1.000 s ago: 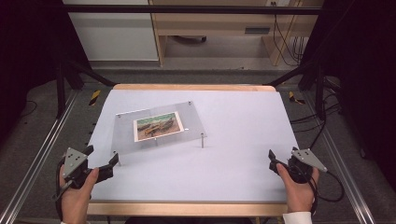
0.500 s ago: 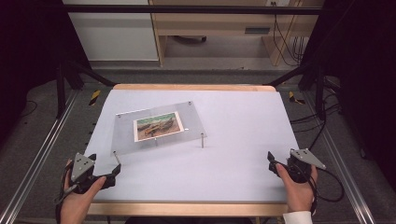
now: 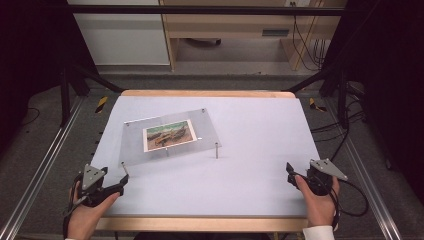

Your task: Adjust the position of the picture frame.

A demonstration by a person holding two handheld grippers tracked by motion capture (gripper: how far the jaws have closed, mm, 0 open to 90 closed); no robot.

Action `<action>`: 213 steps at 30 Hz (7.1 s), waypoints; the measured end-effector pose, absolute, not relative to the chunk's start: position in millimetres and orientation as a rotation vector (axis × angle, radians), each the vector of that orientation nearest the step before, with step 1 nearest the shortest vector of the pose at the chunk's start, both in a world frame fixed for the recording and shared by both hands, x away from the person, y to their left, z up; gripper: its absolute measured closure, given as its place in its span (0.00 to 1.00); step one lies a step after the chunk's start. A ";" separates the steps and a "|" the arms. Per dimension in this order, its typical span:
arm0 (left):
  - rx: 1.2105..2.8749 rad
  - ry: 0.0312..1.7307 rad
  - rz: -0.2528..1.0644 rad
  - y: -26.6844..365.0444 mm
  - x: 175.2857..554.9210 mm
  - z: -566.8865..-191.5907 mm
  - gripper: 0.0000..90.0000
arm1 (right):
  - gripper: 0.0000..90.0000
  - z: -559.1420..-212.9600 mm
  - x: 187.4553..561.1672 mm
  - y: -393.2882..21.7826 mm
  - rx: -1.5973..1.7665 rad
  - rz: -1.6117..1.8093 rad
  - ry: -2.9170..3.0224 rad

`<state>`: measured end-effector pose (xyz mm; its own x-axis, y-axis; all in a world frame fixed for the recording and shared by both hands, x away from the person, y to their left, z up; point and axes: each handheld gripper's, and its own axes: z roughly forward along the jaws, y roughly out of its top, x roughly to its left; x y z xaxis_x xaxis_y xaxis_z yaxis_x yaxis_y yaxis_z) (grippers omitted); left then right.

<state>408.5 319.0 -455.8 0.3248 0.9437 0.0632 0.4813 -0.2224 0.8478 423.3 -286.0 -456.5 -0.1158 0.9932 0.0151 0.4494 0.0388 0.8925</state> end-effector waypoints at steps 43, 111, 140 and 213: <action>1.698 1.230 0.571 322.4 438.5 -457.7 0.94 | 0.19 -445.3 448.7 -189.2 1.192 1.083 1.936; 1.675 1.238 0.523 322.2 439.6 -456.7 0.94 | 0.94 -468.9 548.1 -89.1 1.151 1.456 2.074; 1.674 1.218 0.578 317.3 442.3 -452.3 0.93 | 0.94 -465.3 546.3 -87.2 1.155 1.461 2.058; 1.733 0.896 0.569 222.9 489.6 -431.2 0.91 | 0.94 -443.3 485.4 -196.9 1.287 1.363 1.824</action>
